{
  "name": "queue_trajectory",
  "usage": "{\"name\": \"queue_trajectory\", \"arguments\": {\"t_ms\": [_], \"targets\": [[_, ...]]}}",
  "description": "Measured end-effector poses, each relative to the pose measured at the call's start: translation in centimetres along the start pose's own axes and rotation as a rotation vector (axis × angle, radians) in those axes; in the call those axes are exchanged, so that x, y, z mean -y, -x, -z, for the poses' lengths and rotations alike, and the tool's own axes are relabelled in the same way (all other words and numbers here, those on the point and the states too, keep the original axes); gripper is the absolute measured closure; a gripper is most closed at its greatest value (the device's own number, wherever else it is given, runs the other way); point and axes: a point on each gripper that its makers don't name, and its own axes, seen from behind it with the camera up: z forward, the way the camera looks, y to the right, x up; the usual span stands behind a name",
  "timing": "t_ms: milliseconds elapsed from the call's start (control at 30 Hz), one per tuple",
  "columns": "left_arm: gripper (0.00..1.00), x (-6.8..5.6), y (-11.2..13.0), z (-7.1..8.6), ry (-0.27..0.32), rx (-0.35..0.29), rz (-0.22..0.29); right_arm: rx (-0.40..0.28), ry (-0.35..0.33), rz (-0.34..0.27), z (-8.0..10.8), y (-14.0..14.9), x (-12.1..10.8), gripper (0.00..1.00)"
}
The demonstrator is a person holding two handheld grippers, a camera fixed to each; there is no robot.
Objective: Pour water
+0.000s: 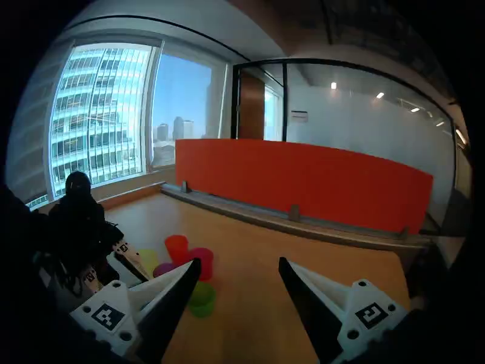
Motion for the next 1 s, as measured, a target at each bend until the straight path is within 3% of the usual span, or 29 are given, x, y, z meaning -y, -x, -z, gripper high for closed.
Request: {"name": "queue_trajectory", "arguments": {"t_ms": [667, 1000], "targets": [[0.11, 2.5, -9.1, 5.1, -0.11, -0.205, -0.05, -0.013, -0.011, -0.004, -0.5, -0.9, 0.7, 0.01], [0.11, 4.1, -12.2, 7.0, -0.168, -0.286, -0.022, -0.021, -0.013, -0.003, -0.6, -1.0, 0.8, 0.01]]}}
